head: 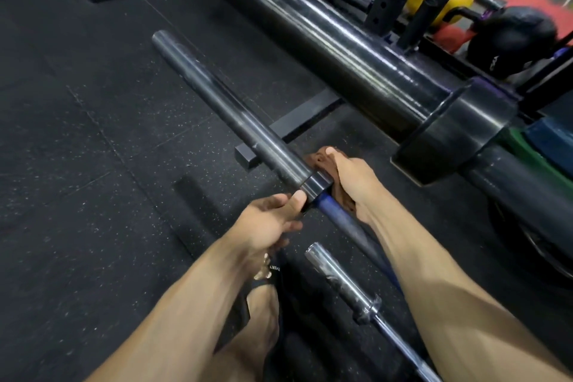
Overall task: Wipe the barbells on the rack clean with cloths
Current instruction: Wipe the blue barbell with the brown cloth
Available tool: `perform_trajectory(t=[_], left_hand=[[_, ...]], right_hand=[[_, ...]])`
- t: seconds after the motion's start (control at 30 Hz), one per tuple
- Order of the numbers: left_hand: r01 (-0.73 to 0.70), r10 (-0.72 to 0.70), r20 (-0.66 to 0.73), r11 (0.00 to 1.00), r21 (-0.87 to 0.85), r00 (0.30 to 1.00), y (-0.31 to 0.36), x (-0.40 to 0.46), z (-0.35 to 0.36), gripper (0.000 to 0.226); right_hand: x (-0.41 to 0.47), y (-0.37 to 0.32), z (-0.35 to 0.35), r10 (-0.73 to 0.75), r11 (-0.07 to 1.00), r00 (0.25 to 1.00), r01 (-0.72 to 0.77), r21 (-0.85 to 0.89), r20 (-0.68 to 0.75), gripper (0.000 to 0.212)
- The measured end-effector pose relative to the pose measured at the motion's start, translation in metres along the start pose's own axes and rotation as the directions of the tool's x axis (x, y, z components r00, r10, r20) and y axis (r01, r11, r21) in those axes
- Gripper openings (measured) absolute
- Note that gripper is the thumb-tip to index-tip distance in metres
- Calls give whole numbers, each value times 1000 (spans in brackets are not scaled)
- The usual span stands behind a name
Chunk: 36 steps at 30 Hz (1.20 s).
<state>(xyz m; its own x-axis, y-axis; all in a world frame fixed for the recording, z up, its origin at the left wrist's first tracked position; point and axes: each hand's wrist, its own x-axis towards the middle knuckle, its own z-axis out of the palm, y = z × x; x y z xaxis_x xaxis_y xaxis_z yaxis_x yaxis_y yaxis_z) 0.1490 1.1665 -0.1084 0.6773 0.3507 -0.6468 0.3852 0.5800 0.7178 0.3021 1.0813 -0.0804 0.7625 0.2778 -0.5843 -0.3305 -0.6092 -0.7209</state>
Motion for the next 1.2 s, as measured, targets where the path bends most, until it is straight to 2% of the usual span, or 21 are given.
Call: perform_trajectory(t=[0.07,0.1,0.13,0.2,0.27,0.33,0.4,0.43,0.53,0.6,0.67,0.73,0.77,0.8,0.87,0.93,1.03,1.1,1.2], left_hand=[[3,-3,1,1000,1,1000,2,-3,-2,43],[2,-2,12,1000,6,1000,1,-3,-2,49],[-3,3,28,1000,9,1000,1,-3,-1,55],[-23,22,50,1000,7,999,-2,0,3,60],[-35,36,11,999,-40,999,-4,4,10,50],[-49,45,-43,996,-76,998,-4,6,14,43],[-56,53,-48,996,-75,997,-5,6,12,40],[-53,50,-42,995,-86,998,-4,6,10,39],[-30,27,-28,994,-109,999,-1,3,7,46],[-22,21,-8,995,-95,1000,1,0,5,46],[-9,10,8,997,-82,1000,2,-2,1,42],[-8,9,25,997,-74,1000,1,-3,-1,39],[-16,19,35,997,-81,999,1,-2,-2,34],[-28,32,44,995,-91,998,1,-2,-1,29],[-58,62,49,995,-83,997,1,0,4,28],[-65,66,8,994,-94,998,-2,3,10,28],[-70,56,-83,981,-182,995,-3,6,15,29],[-76,66,-83,989,-128,994,-4,7,14,30],[-60,55,-68,995,-74,996,-1,6,8,27]], right_hand=[[-7,4,0,-67,997,997,69,46,-41,56],[-10,6,1,-110,994,992,111,15,-54,62],[-15,6,2,-185,981,981,180,-78,-60,65],[-25,4,5,-385,886,922,359,-292,-34,51],[-26,-2,7,-452,819,892,410,-400,-10,43],[-16,-8,6,-433,832,902,398,-386,-3,41],[-11,-19,7,-399,869,917,373,-327,-14,42],[-5,-21,7,-369,873,929,337,-353,-27,43],[0,-20,5,-268,907,963,242,-345,-28,22],[-3,-16,2,-238,930,971,227,-288,-5,29],[-12,-14,-2,-270,958,961,261,-122,-61,30],[-22,-12,-1,-232,967,968,240,87,-97,35],[-25,-8,1,-213,969,973,222,106,-89,41],[-30,-5,4,-234,970,969,239,51,-79,47],[-34,0,11,-380,909,924,364,-205,-41,46],[-31,-2,15,-427,865,903,395,-309,-39,42],[-14,-9,14,-387,872,919,337,-356,-76,47],[0,-13,13,-361,887,926,304,-348,-109,49],[18,-9,12,-238,941,965,201,-271,-109,62]])
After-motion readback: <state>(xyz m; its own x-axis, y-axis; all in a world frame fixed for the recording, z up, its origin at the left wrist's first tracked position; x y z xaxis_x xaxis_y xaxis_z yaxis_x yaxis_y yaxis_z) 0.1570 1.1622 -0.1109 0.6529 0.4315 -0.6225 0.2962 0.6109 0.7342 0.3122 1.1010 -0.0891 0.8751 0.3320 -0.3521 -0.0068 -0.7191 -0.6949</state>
